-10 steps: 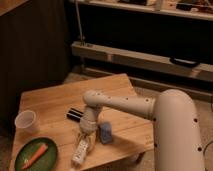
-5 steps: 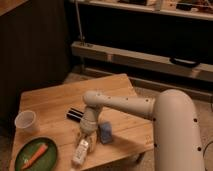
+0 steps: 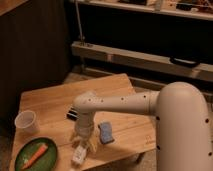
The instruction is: Place the bottle in the ceramic bowl
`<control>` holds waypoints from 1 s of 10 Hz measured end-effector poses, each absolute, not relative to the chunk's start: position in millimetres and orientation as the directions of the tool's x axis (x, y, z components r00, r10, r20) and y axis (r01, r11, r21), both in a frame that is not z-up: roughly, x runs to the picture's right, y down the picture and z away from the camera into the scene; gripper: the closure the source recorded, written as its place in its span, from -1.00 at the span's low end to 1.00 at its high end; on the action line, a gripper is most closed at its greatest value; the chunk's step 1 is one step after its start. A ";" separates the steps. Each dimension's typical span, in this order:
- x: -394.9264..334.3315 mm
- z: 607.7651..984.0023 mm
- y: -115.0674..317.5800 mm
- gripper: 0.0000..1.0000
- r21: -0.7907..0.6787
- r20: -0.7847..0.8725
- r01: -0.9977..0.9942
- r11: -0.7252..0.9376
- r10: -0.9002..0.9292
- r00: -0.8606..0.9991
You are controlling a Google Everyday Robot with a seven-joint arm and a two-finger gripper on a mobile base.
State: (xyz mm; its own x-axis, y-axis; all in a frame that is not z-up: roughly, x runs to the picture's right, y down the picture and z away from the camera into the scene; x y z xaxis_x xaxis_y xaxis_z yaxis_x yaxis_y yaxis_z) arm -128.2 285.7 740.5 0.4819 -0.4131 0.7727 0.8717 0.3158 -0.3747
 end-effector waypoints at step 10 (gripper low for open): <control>-125.7 756.0 286.5 0.66 -0.273 0.829 0.899 0.342 -0.391 0.400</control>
